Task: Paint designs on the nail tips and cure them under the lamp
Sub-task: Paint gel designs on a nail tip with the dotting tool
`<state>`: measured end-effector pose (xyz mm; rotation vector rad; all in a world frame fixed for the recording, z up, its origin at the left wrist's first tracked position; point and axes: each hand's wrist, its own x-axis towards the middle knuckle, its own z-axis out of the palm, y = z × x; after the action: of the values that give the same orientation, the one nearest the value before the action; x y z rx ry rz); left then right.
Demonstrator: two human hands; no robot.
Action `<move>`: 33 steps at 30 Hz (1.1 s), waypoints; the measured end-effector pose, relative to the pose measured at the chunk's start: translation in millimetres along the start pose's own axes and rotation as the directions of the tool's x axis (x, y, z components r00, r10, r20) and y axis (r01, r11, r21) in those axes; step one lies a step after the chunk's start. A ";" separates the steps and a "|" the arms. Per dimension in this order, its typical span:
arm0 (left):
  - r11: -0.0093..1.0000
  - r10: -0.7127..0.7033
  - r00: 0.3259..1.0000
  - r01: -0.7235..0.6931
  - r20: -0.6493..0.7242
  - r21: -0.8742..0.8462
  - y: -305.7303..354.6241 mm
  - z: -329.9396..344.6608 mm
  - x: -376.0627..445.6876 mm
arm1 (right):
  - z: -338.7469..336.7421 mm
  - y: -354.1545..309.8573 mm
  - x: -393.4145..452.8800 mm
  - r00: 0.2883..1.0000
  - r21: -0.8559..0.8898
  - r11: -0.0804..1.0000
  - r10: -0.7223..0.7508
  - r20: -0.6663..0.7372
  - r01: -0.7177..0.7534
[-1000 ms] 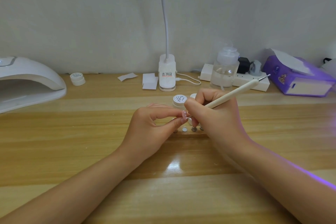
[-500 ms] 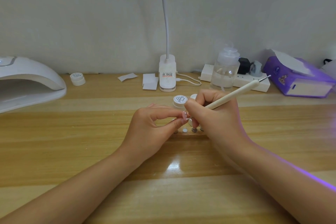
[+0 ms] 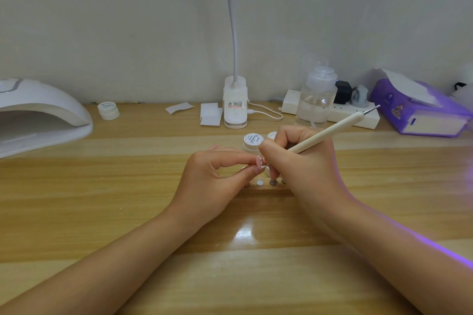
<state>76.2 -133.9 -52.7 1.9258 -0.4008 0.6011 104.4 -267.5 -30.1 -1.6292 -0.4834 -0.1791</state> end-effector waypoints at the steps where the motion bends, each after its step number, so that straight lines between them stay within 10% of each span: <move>1: 1.000 -0.001 1.000 0.001 -0.001 -0.002 0.0 0.2 0.0 | 0.2 -0.1 -0.1 1.000 0.006 1.000 0.002 0.003 -0.002; 19: 1.000 -0.018 1.000 0.018 0.009 0.000 2.3 -0.3 -0.1 | -0.3 0.8 -0.2 1.000 0.041 0.999 0.002 -0.011 -0.002; 33: 0.987 -0.158 0.987 0.158 -0.010 -0.009 3.2 -1.2 0.2 | -22.8 10.1 18.9 0.958 0.119 0.993 0.014 -0.288 0.021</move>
<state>74.4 -134.1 -49.7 1.9248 -0.2405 0.5052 129.3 -286.4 -29.1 -1.4540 -0.2672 -0.3776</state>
